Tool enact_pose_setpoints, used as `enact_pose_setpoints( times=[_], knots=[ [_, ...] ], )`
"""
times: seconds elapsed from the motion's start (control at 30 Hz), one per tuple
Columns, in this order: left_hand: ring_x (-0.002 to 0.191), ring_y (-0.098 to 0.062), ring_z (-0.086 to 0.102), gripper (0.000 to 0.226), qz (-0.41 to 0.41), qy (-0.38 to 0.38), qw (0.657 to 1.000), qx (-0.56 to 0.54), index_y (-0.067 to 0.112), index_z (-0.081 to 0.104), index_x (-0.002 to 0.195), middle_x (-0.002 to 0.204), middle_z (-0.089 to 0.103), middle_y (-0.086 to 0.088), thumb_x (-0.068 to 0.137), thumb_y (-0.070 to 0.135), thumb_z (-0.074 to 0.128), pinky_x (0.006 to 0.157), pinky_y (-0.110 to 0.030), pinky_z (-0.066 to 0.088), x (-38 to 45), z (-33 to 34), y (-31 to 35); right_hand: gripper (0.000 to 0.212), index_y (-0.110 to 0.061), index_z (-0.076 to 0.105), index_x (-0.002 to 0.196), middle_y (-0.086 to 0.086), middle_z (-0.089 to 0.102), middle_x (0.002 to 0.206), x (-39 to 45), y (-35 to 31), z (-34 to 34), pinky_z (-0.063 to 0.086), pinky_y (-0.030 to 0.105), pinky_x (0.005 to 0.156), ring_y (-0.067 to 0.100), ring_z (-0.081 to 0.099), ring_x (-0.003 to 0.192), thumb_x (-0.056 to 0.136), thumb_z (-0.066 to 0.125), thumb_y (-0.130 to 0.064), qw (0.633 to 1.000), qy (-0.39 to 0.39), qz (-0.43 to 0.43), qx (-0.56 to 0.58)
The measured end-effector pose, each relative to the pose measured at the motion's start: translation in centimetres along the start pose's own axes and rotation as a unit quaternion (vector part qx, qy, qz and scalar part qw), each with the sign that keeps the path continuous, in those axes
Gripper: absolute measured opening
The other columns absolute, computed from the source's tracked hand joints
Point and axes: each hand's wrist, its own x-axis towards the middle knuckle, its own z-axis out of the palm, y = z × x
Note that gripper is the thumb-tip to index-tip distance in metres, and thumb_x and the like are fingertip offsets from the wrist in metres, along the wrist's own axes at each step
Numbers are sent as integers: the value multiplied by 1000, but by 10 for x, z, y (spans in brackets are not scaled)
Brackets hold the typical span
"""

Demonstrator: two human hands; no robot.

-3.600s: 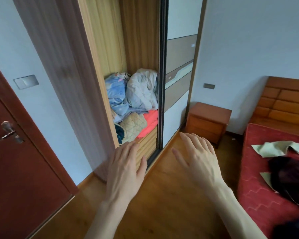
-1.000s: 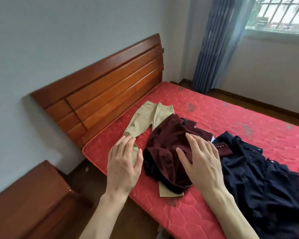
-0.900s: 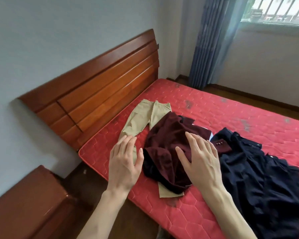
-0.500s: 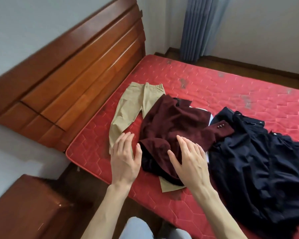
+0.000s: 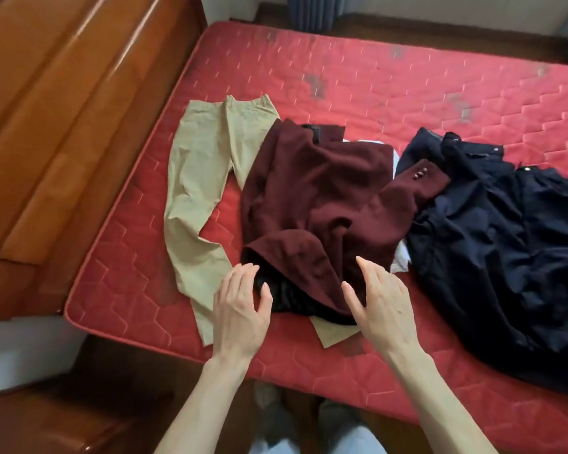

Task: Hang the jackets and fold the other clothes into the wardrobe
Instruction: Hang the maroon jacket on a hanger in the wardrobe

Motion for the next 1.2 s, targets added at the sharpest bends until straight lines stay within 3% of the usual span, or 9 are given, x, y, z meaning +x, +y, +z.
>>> enact_pose_setpoints(
  times=[0.3,0.47,0.57,0.67,0.83,0.93,1.0,1.1,1.2],
  knots=[
    [126,-20,59,33,32,-91,995,-4,11,66,129,127,68,-2,98,22,65,109,-40,48,-12,124,-72,53,-9,57,145,6,63,141,-3,42,135,46,44,110,28,62,125,98,70,-30,997,-76,27,4],
    [103,-24,64,26,49,-157,986,13,8,71,117,109,70,-3,92,15,71,89,-41,55,-16,182,-92,28,-20,75,121,-3,71,125,-11,67,187,48,41,100,26,66,113,94,74,-27,992,-120,-1,-27],
    [101,-23,62,25,78,-204,975,39,10,70,118,109,68,-1,94,17,68,89,-41,52,-19,209,-99,27,-31,72,123,-10,67,117,-16,78,209,42,35,89,21,59,106,102,59,-41,981,-169,8,-91],
    [102,-22,61,26,113,-234,964,55,12,70,119,109,66,0,94,16,67,90,-39,52,-22,231,-103,35,-36,61,135,-11,57,122,-18,87,228,37,32,90,18,52,113,104,48,-47,967,-212,8,-143],
    [109,-26,64,45,184,-237,948,109,8,70,122,113,66,-6,78,5,78,97,-42,54,-25,259,-113,56,-24,57,141,-1,60,125,-15,97,249,44,38,85,27,56,108,88,71,-31,969,-170,20,-177],
    [120,-28,61,61,203,-246,928,191,9,64,131,130,62,-11,72,5,78,101,-41,51,-18,271,-118,60,-23,62,134,0,60,118,-7,107,260,45,38,83,28,56,103,77,79,-14,967,-155,16,-203],
    [119,-28,57,68,218,-261,905,255,11,55,137,135,57,-10,73,5,74,97,-38,49,-10,277,-119,55,-23,65,128,0,61,116,-3,113,267,46,38,85,28,57,102,77,77,-9,965,-151,-5,-212],
    [102,-24,58,59,244,-274,880,301,15,58,125,114,59,-3,69,6,75,78,-33,48,3,278,-116,31,-21,72,108,0,64,103,2,121,270,49,40,83,29,60,94,81,76,-7,965,-128,-47,-224],
    [90,-21,60,47,249,-265,883,296,18,62,112,99,61,1,70,11,81,69,-31,50,13,272,-108,12,-19,73,90,0,66,90,5,125,261,51,41,76,28,61,83,84,79,-10,975,-71,-45,-207]
  ],
)
